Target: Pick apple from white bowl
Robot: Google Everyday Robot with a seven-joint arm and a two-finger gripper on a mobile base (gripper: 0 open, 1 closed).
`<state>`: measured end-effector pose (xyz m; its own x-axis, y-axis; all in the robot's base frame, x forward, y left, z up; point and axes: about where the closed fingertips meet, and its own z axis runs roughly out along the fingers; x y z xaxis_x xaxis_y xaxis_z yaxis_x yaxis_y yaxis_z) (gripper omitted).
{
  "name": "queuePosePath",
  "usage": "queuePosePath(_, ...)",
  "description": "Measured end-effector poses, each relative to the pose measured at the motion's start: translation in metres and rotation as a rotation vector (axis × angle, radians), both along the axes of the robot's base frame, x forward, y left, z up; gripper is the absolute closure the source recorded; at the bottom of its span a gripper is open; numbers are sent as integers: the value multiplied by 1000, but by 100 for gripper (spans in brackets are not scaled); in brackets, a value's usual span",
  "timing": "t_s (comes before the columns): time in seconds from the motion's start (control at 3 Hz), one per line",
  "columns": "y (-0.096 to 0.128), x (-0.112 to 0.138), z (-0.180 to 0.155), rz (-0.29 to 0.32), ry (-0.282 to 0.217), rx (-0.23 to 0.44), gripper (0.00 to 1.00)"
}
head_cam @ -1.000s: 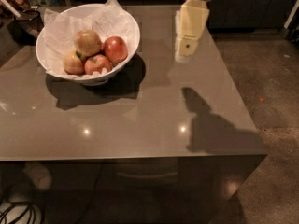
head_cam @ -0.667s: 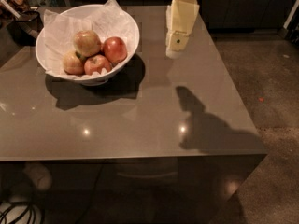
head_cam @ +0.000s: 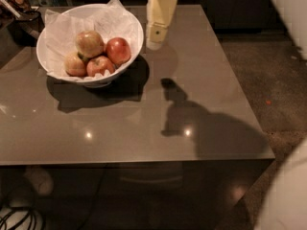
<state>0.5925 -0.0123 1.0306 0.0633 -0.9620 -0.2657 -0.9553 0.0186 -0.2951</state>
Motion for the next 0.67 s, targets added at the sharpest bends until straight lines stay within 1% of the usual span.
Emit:
queuePosePath(0.33, 50, 32, 2, 39, -36, -42, 0)
queuePosePath(0.67, 72, 39, 6, 63, -69, -18, 0)
